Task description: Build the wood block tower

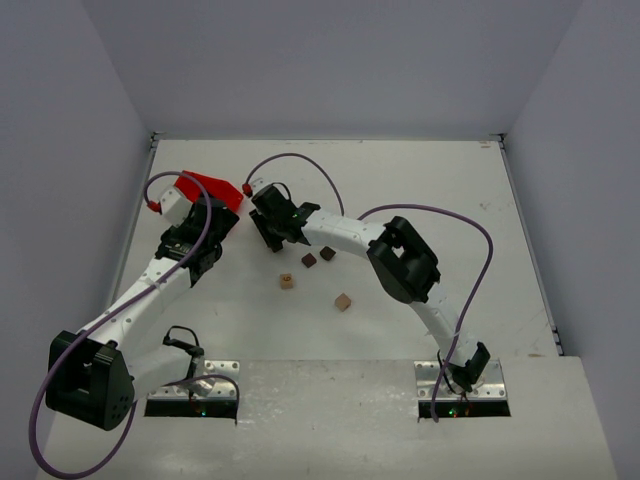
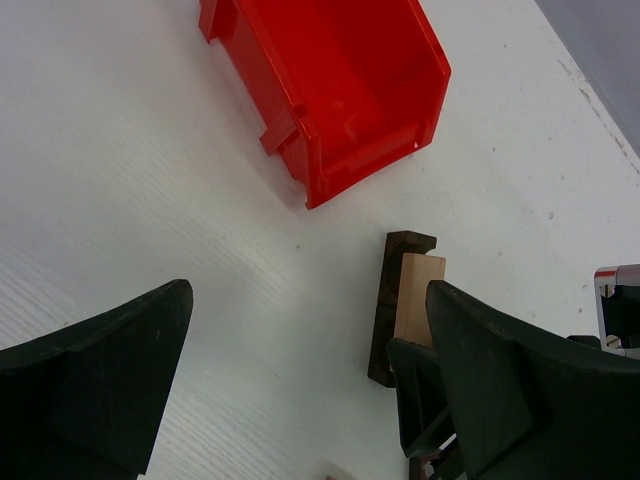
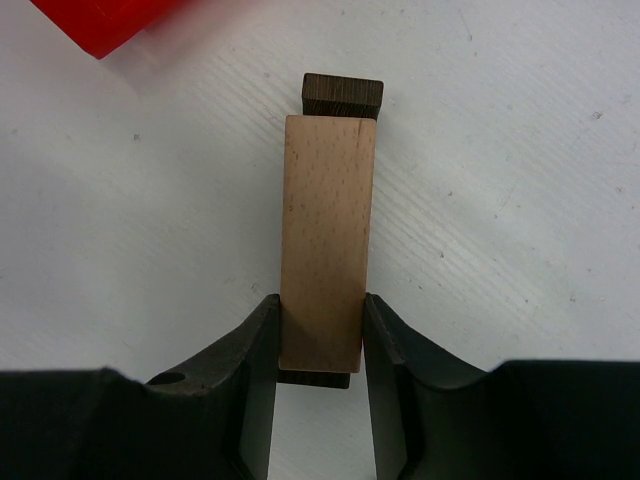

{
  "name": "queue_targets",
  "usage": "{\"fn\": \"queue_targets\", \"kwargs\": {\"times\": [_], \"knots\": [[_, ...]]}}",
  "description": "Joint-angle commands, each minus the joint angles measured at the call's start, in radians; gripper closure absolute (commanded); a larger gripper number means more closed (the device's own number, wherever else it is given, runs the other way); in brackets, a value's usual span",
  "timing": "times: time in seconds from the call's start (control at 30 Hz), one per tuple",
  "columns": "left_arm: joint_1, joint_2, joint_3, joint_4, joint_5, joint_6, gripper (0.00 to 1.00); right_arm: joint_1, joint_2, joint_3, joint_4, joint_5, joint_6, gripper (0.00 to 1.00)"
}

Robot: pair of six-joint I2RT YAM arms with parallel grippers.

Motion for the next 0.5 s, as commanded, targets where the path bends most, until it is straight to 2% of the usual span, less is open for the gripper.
{"fn": "queue_targets", "kwargs": {"times": [0.0,0.47], "knots": [[0.013,-0.016,-0.002,0.04,0.0,0.008,0.0,-0.002,-0.038,0.032,0.04,0.014,0.004,0.63],[0.013,-0.016,-0.003,0.041,-0.001,0.008,0.0,-0.002,-0.02,0.049,0.05,0.009,-0.002,0.61]]}}
